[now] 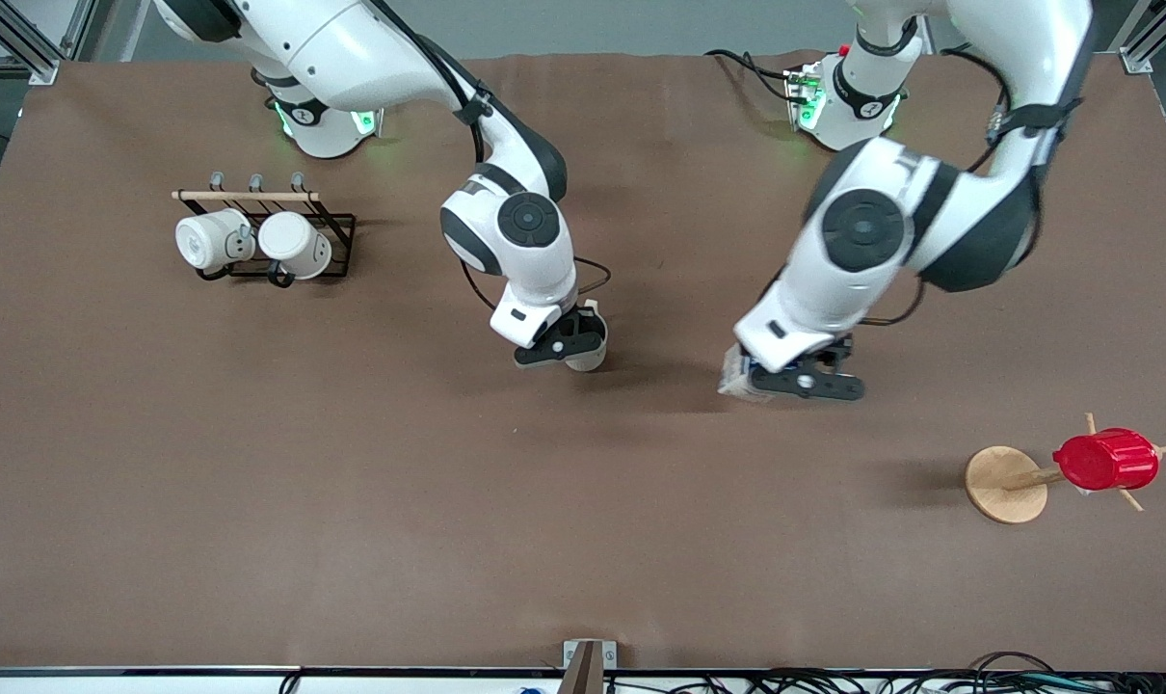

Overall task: Place cup and milk on table
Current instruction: 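Carry the white mug with the right gripper toward the table middle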

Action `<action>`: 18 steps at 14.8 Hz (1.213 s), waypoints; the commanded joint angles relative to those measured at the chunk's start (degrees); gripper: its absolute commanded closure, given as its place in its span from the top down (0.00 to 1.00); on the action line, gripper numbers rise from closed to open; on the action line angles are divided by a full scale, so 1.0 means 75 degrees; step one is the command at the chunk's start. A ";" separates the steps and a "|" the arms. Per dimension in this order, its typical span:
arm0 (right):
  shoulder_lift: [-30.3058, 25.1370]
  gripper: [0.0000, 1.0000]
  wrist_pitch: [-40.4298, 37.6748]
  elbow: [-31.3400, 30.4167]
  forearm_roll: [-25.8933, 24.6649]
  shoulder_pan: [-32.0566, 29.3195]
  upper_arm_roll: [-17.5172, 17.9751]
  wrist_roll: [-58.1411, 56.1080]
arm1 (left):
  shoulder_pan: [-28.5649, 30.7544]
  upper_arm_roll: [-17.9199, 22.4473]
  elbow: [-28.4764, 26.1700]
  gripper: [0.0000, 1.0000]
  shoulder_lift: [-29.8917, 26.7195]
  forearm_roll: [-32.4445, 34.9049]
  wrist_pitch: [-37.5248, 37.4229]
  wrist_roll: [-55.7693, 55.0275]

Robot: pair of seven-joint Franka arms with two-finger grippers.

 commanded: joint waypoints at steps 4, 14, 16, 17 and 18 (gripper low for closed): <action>0.0039 0.89 0.0207 -0.0100 -0.0376 0.0003 -0.0022 0.0601 | -0.0611 -0.0903 0.1119 0.00 0.1432 0.0912 -0.0184 -0.1317; -0.2068 1.00 -0.2263 -0.0100 0.0103 -0.1928 0.0236 -0.0615 | -0.1116 -0.0962 0.1120 0.00 0.1808 0.1511 -0.0172 -0.2444; -0.2748 1.00 -0.3012 -0.0076 0.0139 -0.2595 0.0224 -0.0945 | -0.1199 -0.0950 0.1120 0.00 0.1820 0.1534 -0.0172 -0.2444; -0.3087 1.00 -0.3294 -0.0053 0.0139 -0.2993 0.0224 -0.0969 | -0.1234 -0.0962 0.1120 0.00 0.1878 0.1592 -0.0172 -0.2444; -0.3369 1.00 -0.3529 -0.0006 0.0139 -0.3357 0.0212 -0.0981 | -0.1280 -0.0950 0.1143 0.00 0.1936 0.1639 -0.0172 -0.2456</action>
